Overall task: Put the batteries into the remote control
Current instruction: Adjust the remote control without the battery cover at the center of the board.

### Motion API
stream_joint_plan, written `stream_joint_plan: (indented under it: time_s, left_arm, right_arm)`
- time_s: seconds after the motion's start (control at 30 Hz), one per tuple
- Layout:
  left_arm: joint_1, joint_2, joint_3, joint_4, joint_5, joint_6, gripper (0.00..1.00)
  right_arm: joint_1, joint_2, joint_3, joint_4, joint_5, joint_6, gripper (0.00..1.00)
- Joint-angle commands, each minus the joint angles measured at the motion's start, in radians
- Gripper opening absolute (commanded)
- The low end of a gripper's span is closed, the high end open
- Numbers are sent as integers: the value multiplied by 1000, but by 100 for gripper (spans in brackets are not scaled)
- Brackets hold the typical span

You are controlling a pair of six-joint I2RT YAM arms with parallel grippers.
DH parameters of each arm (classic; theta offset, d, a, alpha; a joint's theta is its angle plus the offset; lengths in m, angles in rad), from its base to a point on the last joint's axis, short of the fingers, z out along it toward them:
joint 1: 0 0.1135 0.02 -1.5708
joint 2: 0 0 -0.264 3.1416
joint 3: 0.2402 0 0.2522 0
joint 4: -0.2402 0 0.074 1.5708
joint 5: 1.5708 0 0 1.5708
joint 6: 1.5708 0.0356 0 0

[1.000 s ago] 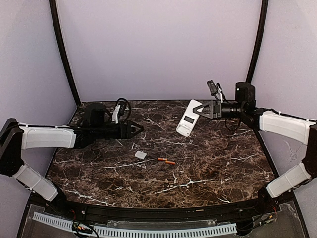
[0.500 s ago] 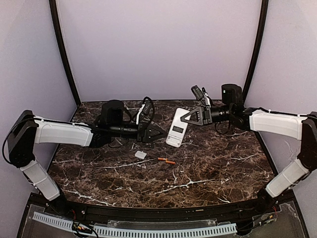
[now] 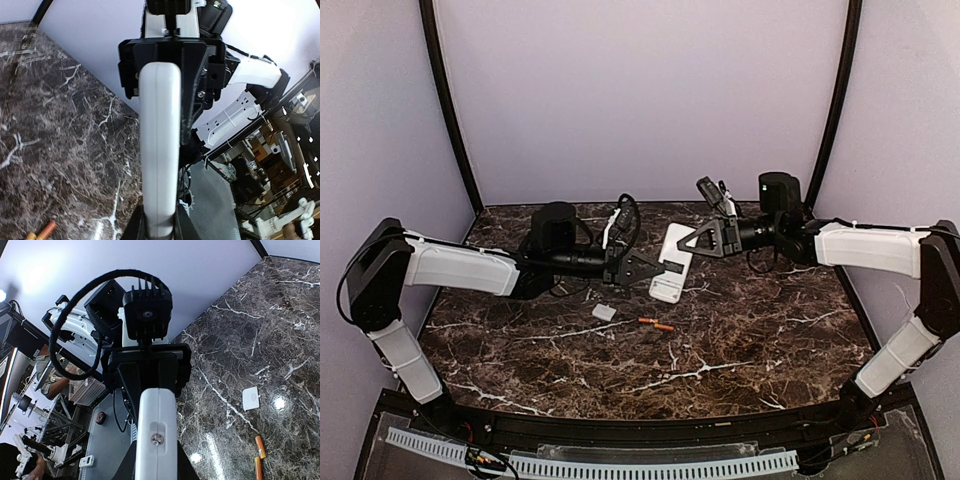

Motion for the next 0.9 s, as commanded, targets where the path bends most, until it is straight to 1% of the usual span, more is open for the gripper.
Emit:
stream_joint_plan:
  time_s: [0.0,0.07,0.1,0.23,0.37,0.5,0.53,0.57,0.6,0.63,0.67,0.7,0.77,0.87]
  left_arm:
    - [-4,18,15,83,25,-62,7]
    - [-4,24,18,96,33,-77,3]
    - [-3,29,18,99,43,-81,1]
    - [4,46,42,101,112,-93,0]
    - [19,47,54,49,176,-59,0]
    - [20,42,101,-139,269,70,0]
    - [20,40,109,-222,292,131,0]
    - [20,38,126,-264,298,163,0]
    - [19,34,134,-358,308,237,0]
    - [16,33,156,-409,311,311,0]
    - [15,36,170,-509,308,344,0]
    - [11,38,196,-555,306,407,0]
    - [5,54,234,-700,294,474,0]
    - [2,64,259,-739,276,498,0]
  right_arm:
    - [10,10,13,65,-10,30,16]
    - [10,13,4,77,-24,44,27]
    - [10,14,1,81,-33,49,31]
    - [9,14,-11,70,-88,52,36]
    - [9,-1,-1,-32,-139,-11,38]
    - [10,-17,-2,-118,-182,-65,42]
    - [10,-17,-3,-141,-194,-79,42]
    - [10,-17,-2,-165,-206,-97,42]
    - [10,-18,-2,-194,-219,-114,42]
    - [10,-20,-3,-215,-227,-129,41]
    - [9,-25,-7,-229,-235,-136,40]
    - [11,-28,-10,-241,-242,-140,39]
    - [17,-38,-14,-257,-253,-148,35]
    - [33,-44,-7,-327,-252,-180,31]
